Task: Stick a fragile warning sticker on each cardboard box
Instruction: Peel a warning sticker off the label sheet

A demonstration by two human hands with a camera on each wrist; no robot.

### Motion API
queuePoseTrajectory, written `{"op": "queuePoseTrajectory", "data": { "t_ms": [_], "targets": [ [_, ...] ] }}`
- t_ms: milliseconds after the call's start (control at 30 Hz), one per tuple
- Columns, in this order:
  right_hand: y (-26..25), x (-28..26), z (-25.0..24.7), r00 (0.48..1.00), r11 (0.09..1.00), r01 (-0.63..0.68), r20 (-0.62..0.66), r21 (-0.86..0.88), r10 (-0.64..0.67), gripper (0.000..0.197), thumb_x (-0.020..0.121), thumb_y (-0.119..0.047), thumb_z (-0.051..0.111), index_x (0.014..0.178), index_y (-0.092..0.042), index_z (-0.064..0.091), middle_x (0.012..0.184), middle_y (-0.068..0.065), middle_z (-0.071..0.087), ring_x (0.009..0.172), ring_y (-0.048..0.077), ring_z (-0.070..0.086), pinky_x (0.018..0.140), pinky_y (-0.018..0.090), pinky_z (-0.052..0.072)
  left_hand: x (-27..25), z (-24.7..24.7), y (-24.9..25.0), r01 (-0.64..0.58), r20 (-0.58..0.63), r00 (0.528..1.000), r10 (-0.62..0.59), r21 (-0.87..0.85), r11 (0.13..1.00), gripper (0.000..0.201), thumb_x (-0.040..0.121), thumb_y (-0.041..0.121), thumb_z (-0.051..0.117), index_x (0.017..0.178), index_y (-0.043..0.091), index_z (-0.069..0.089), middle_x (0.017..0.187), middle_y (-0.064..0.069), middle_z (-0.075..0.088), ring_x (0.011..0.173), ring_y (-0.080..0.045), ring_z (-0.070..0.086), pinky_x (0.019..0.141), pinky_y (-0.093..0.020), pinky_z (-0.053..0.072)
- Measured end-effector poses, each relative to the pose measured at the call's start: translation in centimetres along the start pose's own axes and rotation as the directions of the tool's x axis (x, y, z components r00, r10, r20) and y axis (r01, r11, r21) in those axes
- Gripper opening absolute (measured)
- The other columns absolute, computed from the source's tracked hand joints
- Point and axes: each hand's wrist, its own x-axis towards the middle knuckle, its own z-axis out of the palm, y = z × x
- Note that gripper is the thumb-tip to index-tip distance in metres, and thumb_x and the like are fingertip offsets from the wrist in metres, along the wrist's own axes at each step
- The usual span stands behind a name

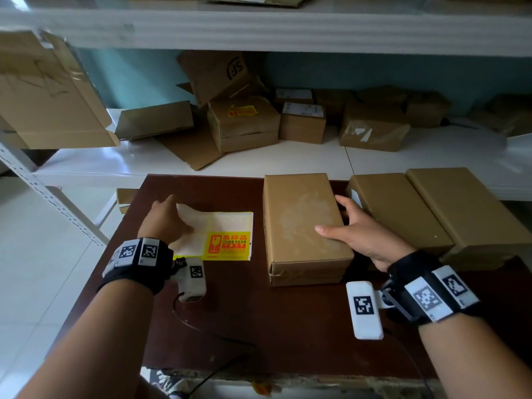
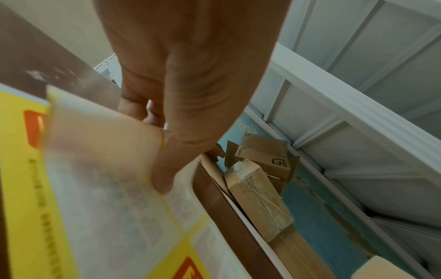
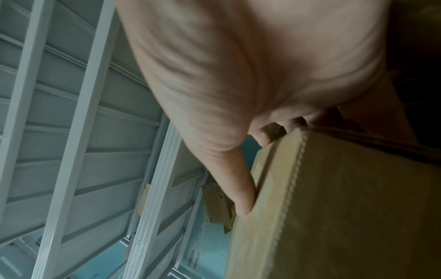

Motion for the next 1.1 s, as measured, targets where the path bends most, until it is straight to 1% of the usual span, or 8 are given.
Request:
{"op": "queuePoseTrajectory", "data": {
  "t_ms": [167,300,433,500,633,800,900,1100],
  "targets": [
    [0.0,0.0,-0.1,1.000,1.000,-0.005,0.009,-0.006,0.005,0.094,0.086,-0.027,0.077,0.158,-0.031,0.016,0.106,-0.024,0.051,0.098,-0.001,0.057,0.085,0.021,0.047,0.3,-1.0,0.9,-0.072,-0.105,0.993,0.047,-0.248,0.966,0.078,0.069,0.006,0.086,0.138,0.016,0.053,0.125,-0.014,0.064,0.115,-0.033,0.059,0.092,-0.039,0.047],
    [-0.1,-0.1,-0.2,1.000,1.000,0.005,0.018,-0.021,-0.004,0.093,0.087,-0.028,0.076,0.157,-0.031,0.016,0.124,-0.016,0.054,0.096,-0.003,0.055,0.083,0.019,0.045,-0.6,-3.0,3.1,-0.200,-0.242,0.965,0.100,-0.438,0.876,0.045,0.077,0.009,0.080,0.120,0.014,0.067,0.102,-0.007,0.066,0.092,-0.025,0.062,0.074,-0.031,0.047],
    [-0.2,-0.3,-0.3,1.000,1.000,0.004,0.006,-0.016,-0.004,0.085,0.090,-0.030,0.072,0.156,-0.030,0.020,0.114,-0.020,0.054,0.093,-0.002,0.057,0.074,0.015,0.045,-2.2,-4.6,5.5,-0.354,-0.318,0.929,0.190,-0.609,0.710,0.032,0.081,0.006,0.077,0.111,0.013,0.068,0.087,-0.009,0.069,0.061,-0.012,0.063,0.051,-0.020,0.053],
    [-0.5,-0.5,-0.4,1.000,1.000,0.002,0.011,-0.013,-0.002,0.081,0.091,-0.032,0.070,0.156,-0.029,0.022,0.112,-0.020,0.053,0.092,-0.001,0.056,0.073,0.016,0.044,-3.0,-5.5,6.6,-0.400,-0.356,0.912,0.205,-0.659,0.637,0.032,0.083,0.010,0.077,0.113,0.015,0.066,0.088,-0.004,0.068,0.060,-0.006,0.063,0.052,-0.022,0.055],
    [-1.1,-0.6,-1.0,0.999,1.000,0.029,-0.039,-0.011,-0.029,0.077,0.091,-0.036,0.069,0.155,-0.030,0.027,0.155,0.000,0.037,0.129,0.013,0.045,0.093,0.025,0.036,-4.5,-7.0,8.5,-0.453,-0.391,0.891,0.229,-0.783,0.427,0.034,0.084,0.009,0.076,0.115,0.016,0.066,0.100,-0.007,0.070,0.081,-0.015,0.066,0.066,-0.028,0.060],
    [-1.9,-0.8,-1.3,0.967,0.966,0.229,-0.144,0.117,-0.212,0.071,0.086,-0.040,0.072,0.149,-0.029,0.041,0.151,-0.005,0.045,0.136,0.010,0.045,0.103,0.026,0.038,-5.2,-6.6,10.7,-0.349,-0.285,0.912,0.294,-0.916,0.196,0.032,0.087,0.001,0.068,0.117,0.011,0.065,0.103,-0.011,0.071,0.088,-0.022,0.066,0.080,-0.042,0.059],
    [-2.4,-0.8,-0.9,0.955,0.898,0.295,-0.140,0.327,-0.263,0.081,0.078,-0.041,0.073,0.149,-0.021,0.041,0.142,0.000,0.056,0.128,0.009,0.054,0.108,0.029,0.042,-5.5,-5.1,12.1,-0.238,-0.164,0.921,0.353,-0.955,0.178,0.034,0.088,0.000,0.065,0.121,0.008,0.062,0.109,-0.015,0.070,0.090,-0.024,0.068,0.079,-0.044,0.059],
    [-2.6,-0.8,-0.5,0.951,0.871,0.308,-0.156,0.383,-0.267,0.023,0.092,-0.013,0.066,0.115,-0.015,0.067,0.105,0.008,0.075,0.089,0.018,0.068,0.054,0.022,0.046,-6.3,-1.9,13.5,-0.154,-0.024,0.929,0.370,-0.933,0.327,0.040,0.086,0.007,0.072,0.124,0.013,0.062,0.114,-0.014,0.071,0.091,-0.025,0.070,0.070,-0.041,0.059]
  ]
}}
